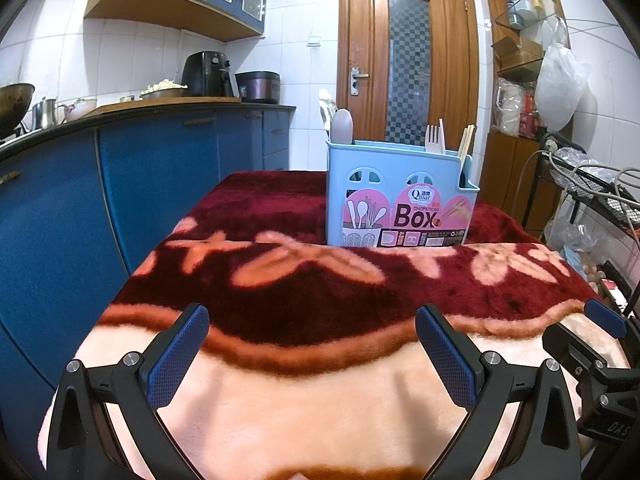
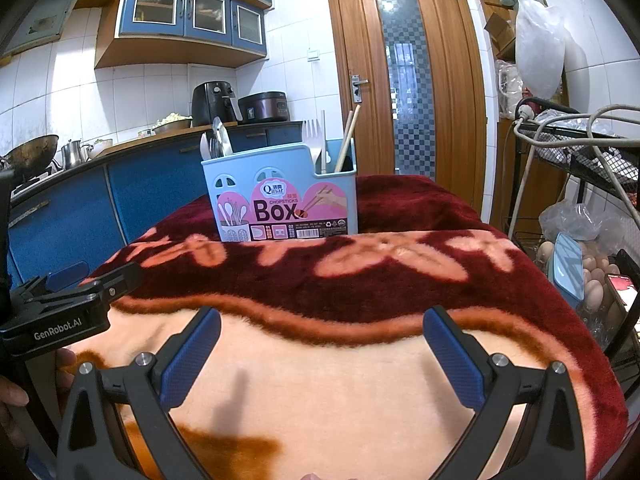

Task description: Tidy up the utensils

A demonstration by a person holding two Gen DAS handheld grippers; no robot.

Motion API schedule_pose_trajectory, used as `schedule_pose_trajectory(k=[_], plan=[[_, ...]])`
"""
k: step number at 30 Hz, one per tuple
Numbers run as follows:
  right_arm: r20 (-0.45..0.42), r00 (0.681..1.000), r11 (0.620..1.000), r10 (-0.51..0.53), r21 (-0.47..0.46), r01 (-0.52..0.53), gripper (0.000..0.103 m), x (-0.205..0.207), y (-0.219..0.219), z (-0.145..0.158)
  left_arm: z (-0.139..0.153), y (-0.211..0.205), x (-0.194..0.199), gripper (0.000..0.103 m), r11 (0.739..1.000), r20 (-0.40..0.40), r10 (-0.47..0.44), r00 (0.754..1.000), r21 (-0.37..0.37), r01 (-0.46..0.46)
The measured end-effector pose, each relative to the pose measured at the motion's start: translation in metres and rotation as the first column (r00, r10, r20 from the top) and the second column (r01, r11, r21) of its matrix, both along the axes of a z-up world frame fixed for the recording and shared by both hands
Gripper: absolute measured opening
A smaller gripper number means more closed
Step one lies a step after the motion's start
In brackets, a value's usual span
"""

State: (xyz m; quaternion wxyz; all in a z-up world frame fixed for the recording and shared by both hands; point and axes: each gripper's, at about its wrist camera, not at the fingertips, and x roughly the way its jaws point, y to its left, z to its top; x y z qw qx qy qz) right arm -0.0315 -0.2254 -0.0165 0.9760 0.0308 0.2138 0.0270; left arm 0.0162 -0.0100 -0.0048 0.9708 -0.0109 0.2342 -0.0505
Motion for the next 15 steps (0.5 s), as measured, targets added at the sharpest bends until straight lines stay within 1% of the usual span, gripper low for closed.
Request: schedule_pose_trajectory(k=[4, 10, 15], plan=[[0.0, 1.0, 1.0, 0.001, 0.0, -0.001, 0.103, 0.0001, -0.0002, 0.0, -0.0007, 0.0001, 0.0008, 0.102, 1.0, -0.008, -0.003, 1.0, -0.004, 0.003], [-0.001, 1.0, 1.0, 0.001, 0.002, -0.001, 0.103, -0.0004, 0.0, -0.0002, -0.0005, 0.0037, 0.0013, 0.102, 1.0, -0.013, -0.007, 1.0, -0.029, 0.007], [-0.001, 1.0, 1.0, 0.0, 0.001, 0.0, 0.103, 0.0003, -0.0002, 0.0, -0.0002, 0.0035, 0.0019, 0.102, 1.0, -0.016, -0.01, 1.0, -0.026, 0.009]])
